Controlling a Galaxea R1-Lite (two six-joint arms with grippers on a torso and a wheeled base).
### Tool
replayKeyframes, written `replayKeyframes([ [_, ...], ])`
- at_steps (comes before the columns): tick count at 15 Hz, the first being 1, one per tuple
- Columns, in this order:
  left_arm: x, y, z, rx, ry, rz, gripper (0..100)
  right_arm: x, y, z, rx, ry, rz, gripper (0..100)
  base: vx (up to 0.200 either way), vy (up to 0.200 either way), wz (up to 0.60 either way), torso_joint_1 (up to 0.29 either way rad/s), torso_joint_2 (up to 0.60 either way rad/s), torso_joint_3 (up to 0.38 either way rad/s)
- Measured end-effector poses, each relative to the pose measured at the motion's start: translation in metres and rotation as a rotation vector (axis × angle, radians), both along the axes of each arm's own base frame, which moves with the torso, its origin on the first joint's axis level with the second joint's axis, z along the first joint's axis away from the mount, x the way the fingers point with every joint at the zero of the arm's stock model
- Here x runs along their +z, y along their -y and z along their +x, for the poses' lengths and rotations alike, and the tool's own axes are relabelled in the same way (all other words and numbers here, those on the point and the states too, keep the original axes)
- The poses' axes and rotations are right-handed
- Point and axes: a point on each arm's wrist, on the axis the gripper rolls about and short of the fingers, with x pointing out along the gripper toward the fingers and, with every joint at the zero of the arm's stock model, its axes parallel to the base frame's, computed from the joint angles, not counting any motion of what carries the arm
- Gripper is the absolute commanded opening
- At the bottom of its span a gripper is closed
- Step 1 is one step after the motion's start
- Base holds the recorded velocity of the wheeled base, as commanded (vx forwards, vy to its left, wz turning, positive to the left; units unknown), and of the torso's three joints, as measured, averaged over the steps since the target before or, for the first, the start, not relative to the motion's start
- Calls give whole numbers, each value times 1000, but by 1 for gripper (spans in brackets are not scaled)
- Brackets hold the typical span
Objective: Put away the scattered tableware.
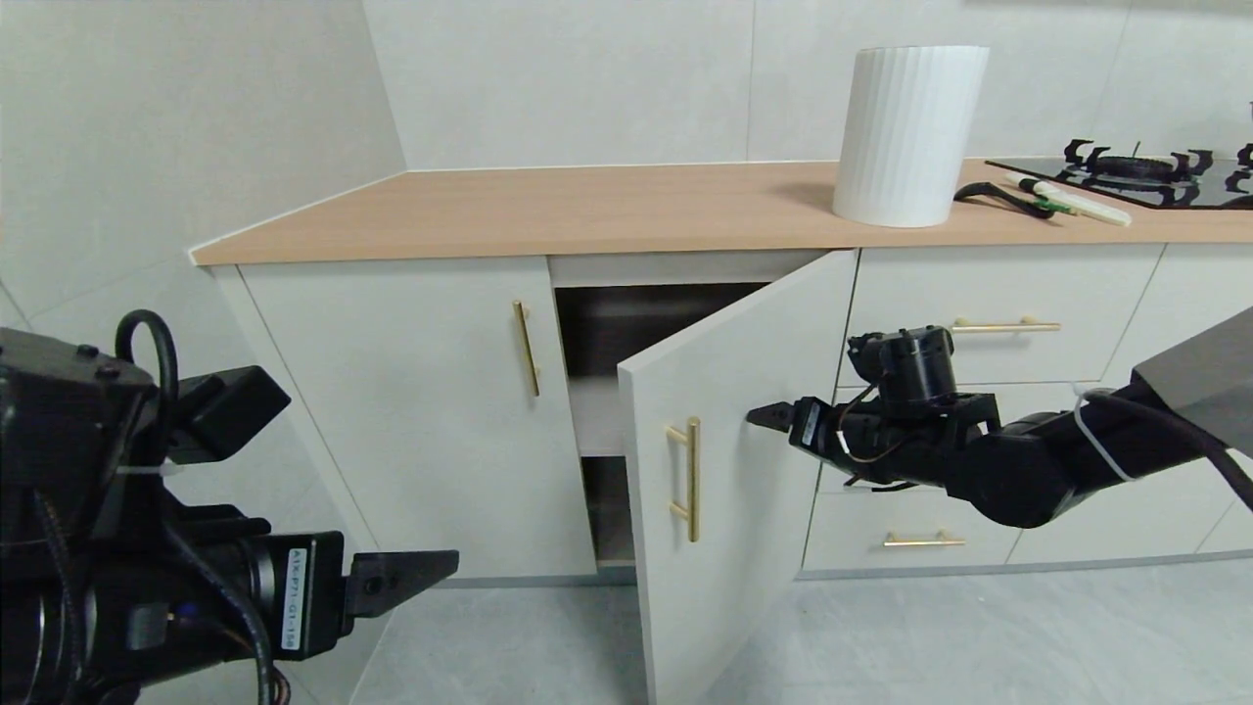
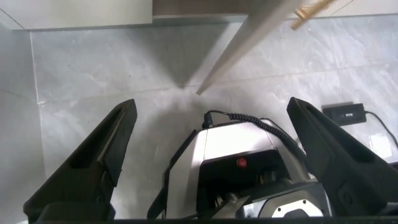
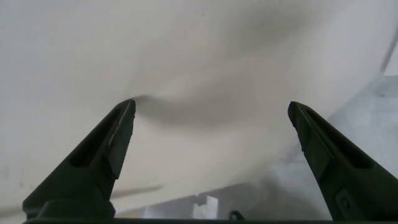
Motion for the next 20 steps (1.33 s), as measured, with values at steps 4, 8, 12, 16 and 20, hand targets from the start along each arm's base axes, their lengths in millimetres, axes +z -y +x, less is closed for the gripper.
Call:
replayKeyframes([
  [4, -1, 0, 1, 1, -2, 2, 100, -5, -7, 4, -32, 15, 14, 100, 100, 0, 0, -4, 1, 4],
  [8, -1, 1, 1, -5, -2, 8, 100, -7, -18, 4, -46, 9, 27, 100, 0, 0, 0, 0, 0, 0],
  [12, -2, 1, 1, -8, -5, 13, 100, -9, -38, 14, -152, 45, 33, 100, 0, 0, 0, 0, 0, 0],
  [16, -2, 1, 1, -8, -6, 15, 100, -9, -47, 28, -232, 49, 107, 100, 0, 0, 0, 0, 0, 0],
  [20, -3, 1, 1, -9, -8, 16, 100, -14, -47, 42, -303, 75, 99, 100, 0, 0, 0, 0, 0, 0],
])
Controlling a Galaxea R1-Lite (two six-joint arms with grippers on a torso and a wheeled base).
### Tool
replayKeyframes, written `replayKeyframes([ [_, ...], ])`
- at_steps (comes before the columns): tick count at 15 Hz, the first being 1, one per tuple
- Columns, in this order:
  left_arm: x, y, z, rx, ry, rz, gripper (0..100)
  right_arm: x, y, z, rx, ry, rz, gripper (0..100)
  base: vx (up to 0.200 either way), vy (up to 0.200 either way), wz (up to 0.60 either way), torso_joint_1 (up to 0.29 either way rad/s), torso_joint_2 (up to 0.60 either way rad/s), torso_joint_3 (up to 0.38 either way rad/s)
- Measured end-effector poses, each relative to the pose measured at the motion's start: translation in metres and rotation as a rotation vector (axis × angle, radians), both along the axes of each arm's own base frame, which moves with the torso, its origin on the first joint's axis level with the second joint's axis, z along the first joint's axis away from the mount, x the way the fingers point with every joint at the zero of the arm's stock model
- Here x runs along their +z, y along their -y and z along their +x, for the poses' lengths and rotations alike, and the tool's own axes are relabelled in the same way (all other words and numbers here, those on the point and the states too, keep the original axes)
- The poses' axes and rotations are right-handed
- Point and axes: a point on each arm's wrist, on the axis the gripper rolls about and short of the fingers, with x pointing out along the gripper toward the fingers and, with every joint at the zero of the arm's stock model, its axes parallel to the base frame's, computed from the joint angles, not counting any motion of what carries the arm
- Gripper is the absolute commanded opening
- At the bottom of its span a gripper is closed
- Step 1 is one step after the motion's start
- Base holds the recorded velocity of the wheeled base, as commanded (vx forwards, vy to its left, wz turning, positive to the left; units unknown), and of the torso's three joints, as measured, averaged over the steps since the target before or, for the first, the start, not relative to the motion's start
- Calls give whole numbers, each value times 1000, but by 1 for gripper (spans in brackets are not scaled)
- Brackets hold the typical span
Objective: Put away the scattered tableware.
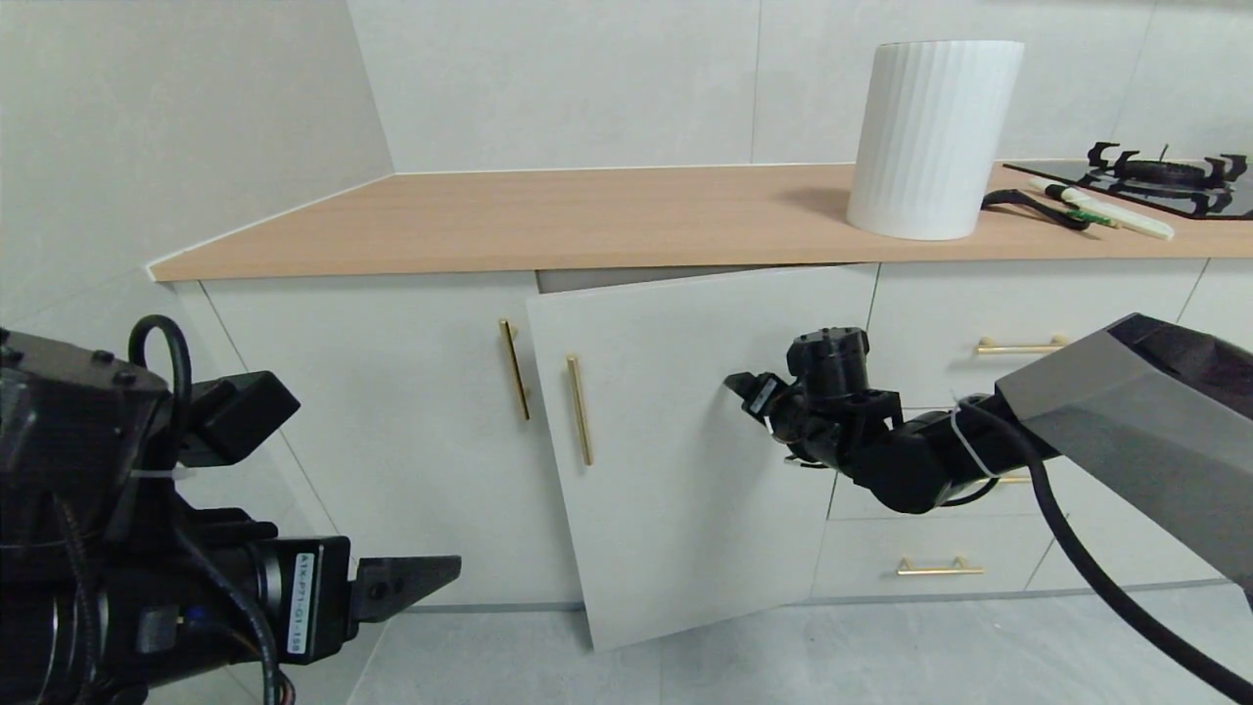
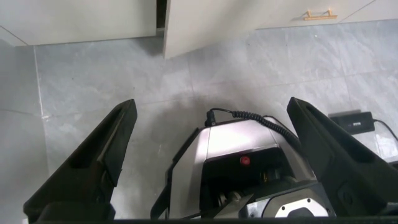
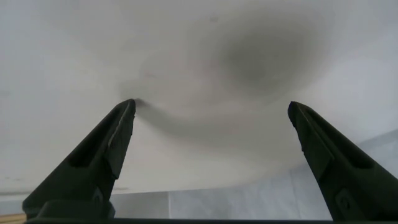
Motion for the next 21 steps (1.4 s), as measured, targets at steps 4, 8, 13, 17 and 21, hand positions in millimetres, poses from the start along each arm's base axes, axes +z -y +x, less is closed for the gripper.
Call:
replayKeyframes([
  [4, 0, 0, 0, 1, 0, -1, 100, -3, -2, 11, -76, 27, -14, 100, 0, 0, 0, 0, 0, 0],
  [8, 0, 0, 0, 1, 0, -2, 100, -8, -4, 23, -146, 55, -23, 100, 0, 0, 0, 0, 0, 0],
  [13, 0, 0, 0, 1, 0, -2, 100, -15, -4, 38, -231, 80, -43, 100, 0, 0, 0, 0, 0, 0],
  [17, 0, 0, 0, 1, 1, -1, 100, -20, 2, 23, -110, 13, -28, 100, 0, 0, 0, 0, 0, 0],
  [21, 0, 0, 0, 1, 1, -2, 100, 2, 36, -53, 502, -149, 120, 100, 0, 0, 0, 0, 0, 0],
])
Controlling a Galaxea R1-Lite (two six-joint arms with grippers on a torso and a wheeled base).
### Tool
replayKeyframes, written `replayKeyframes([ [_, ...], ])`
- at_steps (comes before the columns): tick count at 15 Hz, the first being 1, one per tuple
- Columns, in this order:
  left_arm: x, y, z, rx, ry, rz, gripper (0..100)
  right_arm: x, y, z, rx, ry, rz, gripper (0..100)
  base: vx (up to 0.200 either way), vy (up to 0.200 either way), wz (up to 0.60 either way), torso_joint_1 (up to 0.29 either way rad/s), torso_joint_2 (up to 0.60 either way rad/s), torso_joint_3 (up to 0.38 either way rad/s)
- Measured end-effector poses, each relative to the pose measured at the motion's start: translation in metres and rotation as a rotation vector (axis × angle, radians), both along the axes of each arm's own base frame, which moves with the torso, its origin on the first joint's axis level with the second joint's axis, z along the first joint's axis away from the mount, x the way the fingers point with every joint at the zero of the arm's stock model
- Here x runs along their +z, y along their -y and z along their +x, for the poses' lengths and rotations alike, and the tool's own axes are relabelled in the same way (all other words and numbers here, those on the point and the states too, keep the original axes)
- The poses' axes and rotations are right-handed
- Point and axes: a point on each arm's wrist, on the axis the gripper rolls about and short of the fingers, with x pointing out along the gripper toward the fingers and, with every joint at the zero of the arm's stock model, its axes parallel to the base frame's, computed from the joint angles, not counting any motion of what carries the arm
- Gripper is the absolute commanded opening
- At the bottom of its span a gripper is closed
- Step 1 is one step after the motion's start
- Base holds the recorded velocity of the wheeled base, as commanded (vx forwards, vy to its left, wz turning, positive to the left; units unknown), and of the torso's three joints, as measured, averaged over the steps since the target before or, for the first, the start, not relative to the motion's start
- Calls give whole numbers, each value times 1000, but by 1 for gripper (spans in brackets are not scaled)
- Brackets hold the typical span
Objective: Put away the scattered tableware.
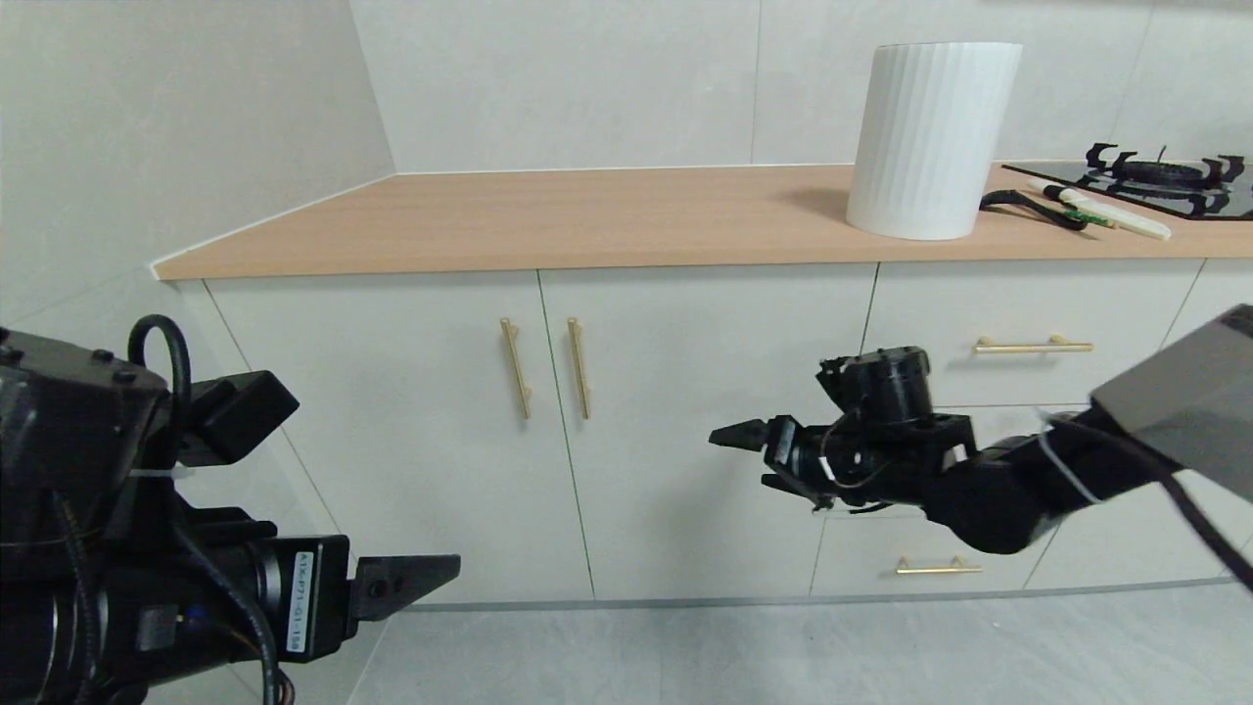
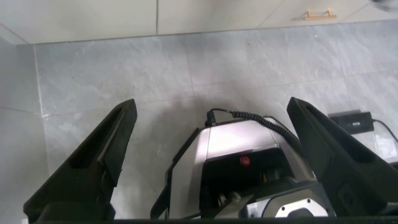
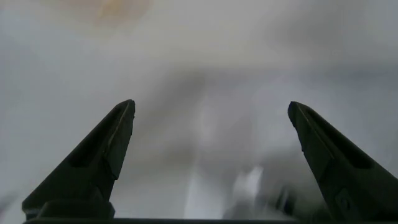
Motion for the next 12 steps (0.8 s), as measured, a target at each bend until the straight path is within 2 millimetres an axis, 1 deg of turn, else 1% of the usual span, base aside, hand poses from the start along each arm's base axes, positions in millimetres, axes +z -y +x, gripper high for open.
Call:
replayKeyframes([
  [1, 0, 0, 0, 0, 1, -1, 100, 9, 11, -12, 41, 14, 14, 100, 0, 0, 0, 0, 0, 0],
  [4, 3, -2, -3, 0, 16, -8, 100, 34, 27, -28, -37, 132, -26, 100, 0, 0, 0, 0, 0, 0],
  [6, 8, -5, -7, -5, 43, -19, 100, 50, 37, -42, -75, 223, -89, 100, 0, 0, 0, 0, 0, 0],
  [9, 19, -15, -23, -29, 124, -32, 100, 75, 56, -74, -177, 362, -213, 100, 0, 0, 0, 0, 0, 0],
  [12, 26, -30, -46, -50, 233, -52, 100, 95, 77, -112, -275, 484, -321, 100, 0, 0, 0, 0, 0, 0],
])
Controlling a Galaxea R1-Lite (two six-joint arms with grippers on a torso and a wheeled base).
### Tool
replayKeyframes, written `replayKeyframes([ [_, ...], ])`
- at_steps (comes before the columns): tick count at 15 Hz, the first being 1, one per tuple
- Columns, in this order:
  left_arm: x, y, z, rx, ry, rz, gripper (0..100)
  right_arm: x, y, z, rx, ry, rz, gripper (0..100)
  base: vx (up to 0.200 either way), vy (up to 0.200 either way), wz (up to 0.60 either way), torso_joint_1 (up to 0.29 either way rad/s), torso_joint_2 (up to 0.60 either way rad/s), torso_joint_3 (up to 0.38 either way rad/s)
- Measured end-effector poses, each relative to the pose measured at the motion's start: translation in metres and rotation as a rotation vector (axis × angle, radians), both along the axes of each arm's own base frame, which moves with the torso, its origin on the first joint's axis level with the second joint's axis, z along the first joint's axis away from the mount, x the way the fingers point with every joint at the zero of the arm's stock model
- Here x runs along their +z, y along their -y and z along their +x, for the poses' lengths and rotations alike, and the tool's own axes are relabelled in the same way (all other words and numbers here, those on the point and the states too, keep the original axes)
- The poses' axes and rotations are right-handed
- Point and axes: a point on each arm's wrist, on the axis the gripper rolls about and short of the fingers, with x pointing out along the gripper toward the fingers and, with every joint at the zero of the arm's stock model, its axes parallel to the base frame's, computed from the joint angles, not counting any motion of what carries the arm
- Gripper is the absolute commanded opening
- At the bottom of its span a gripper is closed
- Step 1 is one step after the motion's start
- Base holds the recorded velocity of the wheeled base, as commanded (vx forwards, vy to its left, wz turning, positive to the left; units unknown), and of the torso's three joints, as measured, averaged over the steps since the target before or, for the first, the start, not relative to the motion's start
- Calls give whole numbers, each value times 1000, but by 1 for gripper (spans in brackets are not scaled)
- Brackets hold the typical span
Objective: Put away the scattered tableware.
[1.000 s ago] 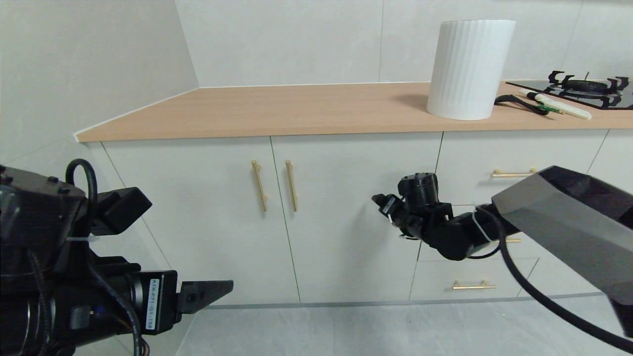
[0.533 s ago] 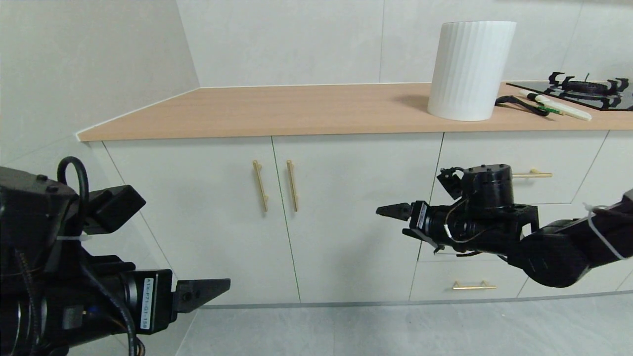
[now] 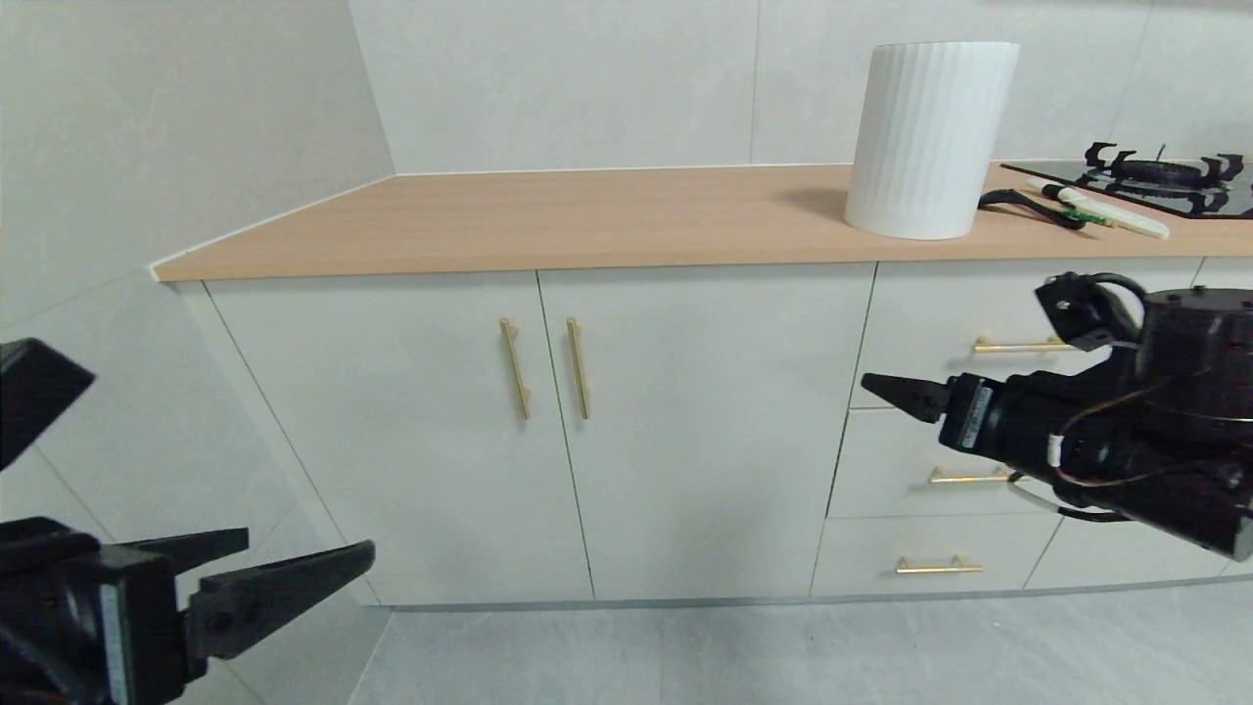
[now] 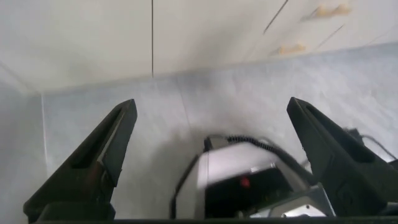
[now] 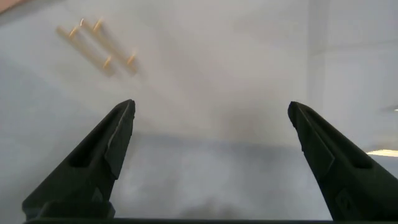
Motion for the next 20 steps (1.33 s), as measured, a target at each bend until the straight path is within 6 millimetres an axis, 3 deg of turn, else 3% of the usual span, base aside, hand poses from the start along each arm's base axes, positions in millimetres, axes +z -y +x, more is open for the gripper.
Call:
replayKeyframes([
  [5, 1, -41, -59, 38, 245, 2, 100, 36, 48, -78, -109, 202, -67, 100, 0, 0, 0, 0, 0, 0],
  [9, -2, -63, -106, 149, 450, 21, 100, 47, 88, -151, -232, 314, -145, 100, 0, 0, 0, 0, 0, 0],
  [15, -18, -71, -160, 278, 683, 122, 100, 31, 113, -259, -413, 468, -255, 100, 0, 0, 0, 0, 0, 0],
  [20, -34, -70, -181, 396, 751, 94, 100, -4, 111, -308, -510, 535, -303, 100, 0, 0, 0, 0, 0, 0],
])
